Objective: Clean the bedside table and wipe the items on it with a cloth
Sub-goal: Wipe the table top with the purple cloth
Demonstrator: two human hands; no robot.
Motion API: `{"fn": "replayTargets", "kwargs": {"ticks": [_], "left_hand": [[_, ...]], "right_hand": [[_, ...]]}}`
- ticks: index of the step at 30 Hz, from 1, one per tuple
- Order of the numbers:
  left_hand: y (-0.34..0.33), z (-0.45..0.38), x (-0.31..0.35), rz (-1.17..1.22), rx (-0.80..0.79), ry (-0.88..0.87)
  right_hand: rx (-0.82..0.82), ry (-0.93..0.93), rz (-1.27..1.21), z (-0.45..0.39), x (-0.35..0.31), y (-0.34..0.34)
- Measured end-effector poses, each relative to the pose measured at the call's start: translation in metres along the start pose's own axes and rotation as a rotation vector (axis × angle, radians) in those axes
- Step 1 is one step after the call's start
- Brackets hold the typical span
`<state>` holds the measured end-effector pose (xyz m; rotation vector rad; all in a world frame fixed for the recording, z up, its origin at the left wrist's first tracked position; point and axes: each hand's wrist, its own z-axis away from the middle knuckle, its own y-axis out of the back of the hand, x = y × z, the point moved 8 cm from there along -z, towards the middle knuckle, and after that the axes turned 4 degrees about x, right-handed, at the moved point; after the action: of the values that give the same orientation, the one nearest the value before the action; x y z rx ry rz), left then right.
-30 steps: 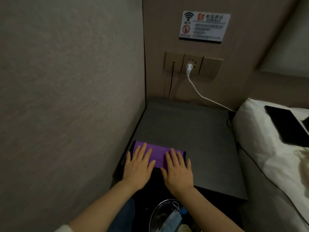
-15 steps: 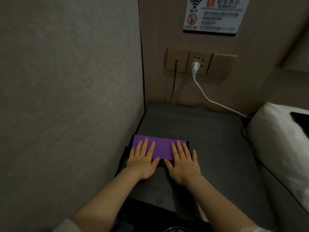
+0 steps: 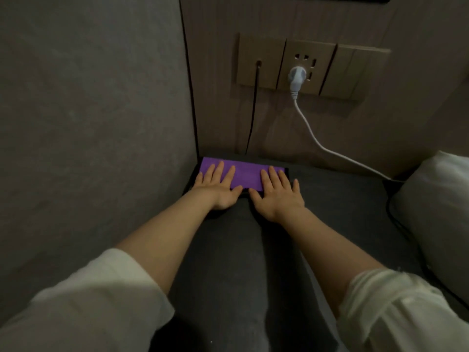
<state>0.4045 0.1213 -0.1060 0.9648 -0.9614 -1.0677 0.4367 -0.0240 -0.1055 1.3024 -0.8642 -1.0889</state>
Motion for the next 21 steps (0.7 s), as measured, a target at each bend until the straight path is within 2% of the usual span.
{"fn": "replayTargets", "kwargs": {"ticks": [11, 21], "left_hand": [[0.007, -0.028, 0.001, -0.004, 0.029, 0.024], [-0.024, 0.067, 0.017, -0.012, -0.034, -0.021]], "right_hand": [[-0.019, -0.011, 0.039, -0.030, 0.005, 0.001], [-0.061, -0.016, -0.024, 0.082, 0.010, -0.008]]}}
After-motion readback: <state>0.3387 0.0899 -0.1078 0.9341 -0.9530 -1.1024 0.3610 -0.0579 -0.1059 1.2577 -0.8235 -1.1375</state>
